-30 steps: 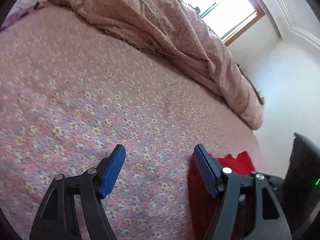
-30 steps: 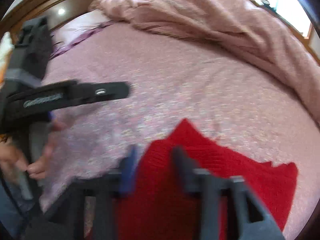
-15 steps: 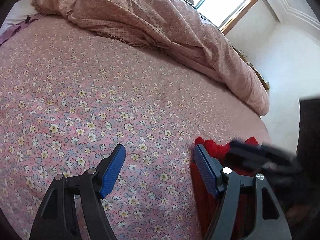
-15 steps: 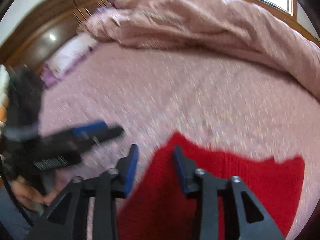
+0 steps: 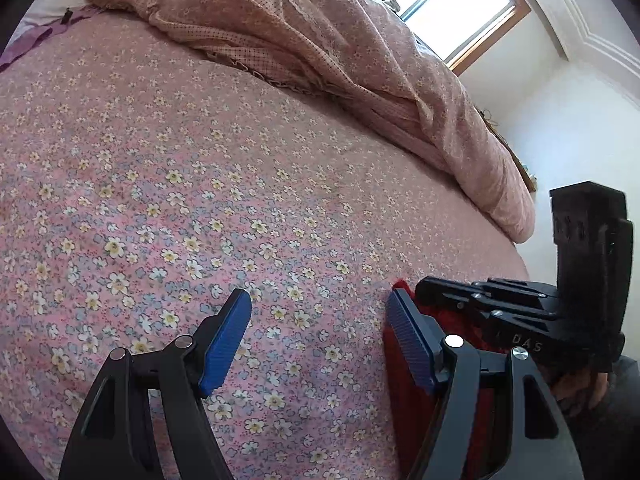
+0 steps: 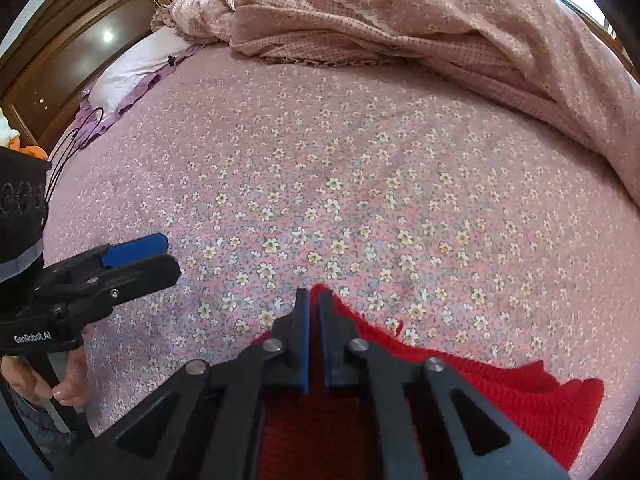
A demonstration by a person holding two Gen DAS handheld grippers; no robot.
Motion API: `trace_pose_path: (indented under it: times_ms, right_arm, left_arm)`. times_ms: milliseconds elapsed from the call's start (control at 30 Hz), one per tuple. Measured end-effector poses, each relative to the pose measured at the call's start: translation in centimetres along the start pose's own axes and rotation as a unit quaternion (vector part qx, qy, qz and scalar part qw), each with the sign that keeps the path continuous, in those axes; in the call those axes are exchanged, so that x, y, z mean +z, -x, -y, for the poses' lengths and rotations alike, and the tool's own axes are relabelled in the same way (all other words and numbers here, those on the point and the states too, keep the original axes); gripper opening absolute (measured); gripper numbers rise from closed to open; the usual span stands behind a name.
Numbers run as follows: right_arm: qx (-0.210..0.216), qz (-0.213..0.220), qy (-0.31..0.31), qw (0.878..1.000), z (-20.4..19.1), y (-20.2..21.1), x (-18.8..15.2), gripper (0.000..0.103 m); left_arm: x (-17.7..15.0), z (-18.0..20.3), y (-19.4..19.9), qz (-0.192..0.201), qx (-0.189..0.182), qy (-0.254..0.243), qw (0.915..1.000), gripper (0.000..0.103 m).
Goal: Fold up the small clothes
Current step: 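Lift the grasped cardigan with the right tool and fold it over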
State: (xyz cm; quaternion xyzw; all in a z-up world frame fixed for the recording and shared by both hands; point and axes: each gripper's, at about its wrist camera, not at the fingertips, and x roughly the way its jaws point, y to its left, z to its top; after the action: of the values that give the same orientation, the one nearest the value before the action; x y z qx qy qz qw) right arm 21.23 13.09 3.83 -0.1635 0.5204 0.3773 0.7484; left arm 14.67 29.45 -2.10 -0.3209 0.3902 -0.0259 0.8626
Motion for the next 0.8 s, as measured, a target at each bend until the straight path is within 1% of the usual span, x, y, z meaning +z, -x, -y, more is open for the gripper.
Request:
trace_pose_path:
  times_ms: [67,167,233,367,433,500,533,600,633,667,700,733,767,800]
  right_arm:
    - [-0.005,0.017,0.003,1.000,0.0,0.9,0.0,0.003]
    - [-0.012,0.054,0.007,0.998,-0.3,3.0,0.0,0.003]
    - [-0.015,0.058,0.011,0.998,-0.6,3.2,0.2,0.003]
    - [-0.030,0.036,0.018,0.999,-0.8,1.1,0.7,0.003]
    - [-0.036,0.029,0.005,0.999,-0.6,0.0,0.9,0.003]
    - [-0.029,0.000,0.001,1.000,-0.6,-1.7,0.7,0.003]
    - [-0.033,-0.016,0.005,0.999,-0.7,-2.4,0.6,0.004]
    - [-0.037,-0.023,0.017,0.999,-1.2,-2.5,0.5,0.010]
    - [-0.036,-0.025,0.020,0.999,-1.3,-2.2,0.7,0.017]
    - [-0.034,-0.026,0.020,0.999,-1.4,-2.1,0.7,0.045]
    - [-0.028,-0.025,0.020,0.999,-1.4,-2.0,0.8,0.084]
    - [-0.022,-0.032,0.022,0.999,-1.5,-2.2,0.7,0.090]
    - [-0.034,-0.041,0.024,0.998,-1.5,-2.5,0.5,0.090]
    - [-0.038,-0.061,0.026,0.997,-1.5,-3.2,0.4,0.086]
  left_arm:
    - [0.0,-0.2,0.0,-0.001,0.008,-0.005,1.0000,0.065]
    - [-0.1,0.0,-0.1,-0.003,0.009,-0.007,0.9999,0.065]
    - [-0.2,0.4,-0.1,-0.004,0.009,-0.008,0.9999,0.065]
    - [-0.2,1.0,-0.2,-0.006,0.014,-0.010,0.9998,0.065]
    - [-0.2,0.9,-0.3,-0.007,0.018,-0.012,0.9997,0.065]
    - [-0.2,0.8,-0.3,-0.008,0.019,-0.010,0.9997,0.065]
    - [-0.1,0.7,-0.4,-0.011,0.018,-0.007,0.9998,0.065]
    - [-0.1,0.5,-0.4,-0.013,0.014,-0.006,0.9998,0.065]
    - [-0.1,0.5,-0.4,-0.012,0.014,-0.008,0.9998,0.065]
    - [-0.1,0.6,-0.5,-0.012,0.013,-0.010,0.9998,0.065]
    - [-0.1,0.7,-0.5,-0.013,0.013,-0.013,0.9998,0.065]
    - [0.0,0.8,-0.3,-0.012,0.011,-0.014,0.9998,0.065]
    - [-0.1,0.9,-0.3,-0.012,0.012,-0.014,0.9998,0.065]
    - [-0.1,1.0,-0.4,-0.012,0.013,-0.016,0.9997,0.065]
